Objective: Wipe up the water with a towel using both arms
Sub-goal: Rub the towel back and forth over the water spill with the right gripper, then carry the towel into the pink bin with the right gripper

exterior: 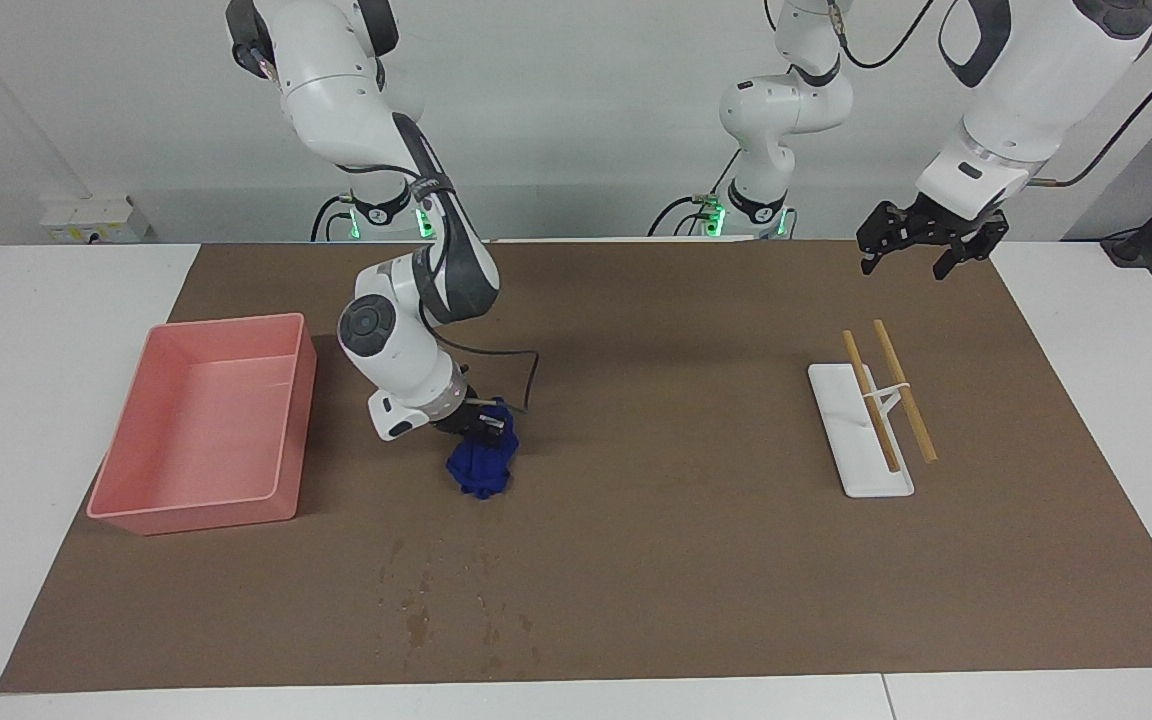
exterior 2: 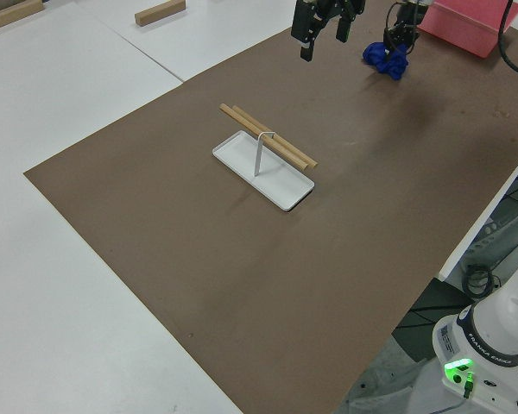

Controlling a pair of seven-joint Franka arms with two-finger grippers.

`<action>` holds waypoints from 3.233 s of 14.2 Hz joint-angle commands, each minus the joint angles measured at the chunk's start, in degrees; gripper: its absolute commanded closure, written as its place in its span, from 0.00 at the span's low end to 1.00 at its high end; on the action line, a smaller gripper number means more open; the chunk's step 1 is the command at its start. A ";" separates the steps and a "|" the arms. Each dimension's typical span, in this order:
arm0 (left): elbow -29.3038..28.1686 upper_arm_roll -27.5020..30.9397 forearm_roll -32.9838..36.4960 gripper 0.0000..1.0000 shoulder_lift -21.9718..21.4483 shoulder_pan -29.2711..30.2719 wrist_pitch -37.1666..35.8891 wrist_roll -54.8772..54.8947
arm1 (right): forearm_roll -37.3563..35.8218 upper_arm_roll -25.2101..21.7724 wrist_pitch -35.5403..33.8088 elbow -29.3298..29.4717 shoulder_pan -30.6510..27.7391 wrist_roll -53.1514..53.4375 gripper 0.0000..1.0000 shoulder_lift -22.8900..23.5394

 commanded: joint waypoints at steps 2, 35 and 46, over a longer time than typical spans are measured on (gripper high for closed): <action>-1.26 0.80 -0.71 0.00 -1.28 -0.53 0.62 0.84 | 0.23 0.40 -4.88 -7.50 -1.14 0.79 1.00 -6.63; -1.26 0.80 -0.71 0.00 -1.28 -0.61 0.62 0.84 | 5.51 0.49 15.94 6.63 0.52 0.97 1.00 6.01; -1.26 0.80 -0.71 0.00 -1.28 -0.61 0.54 0.84 | -12.49 -0.13 -12.95 15.95 -9.04 -14.64 1.00 -1.89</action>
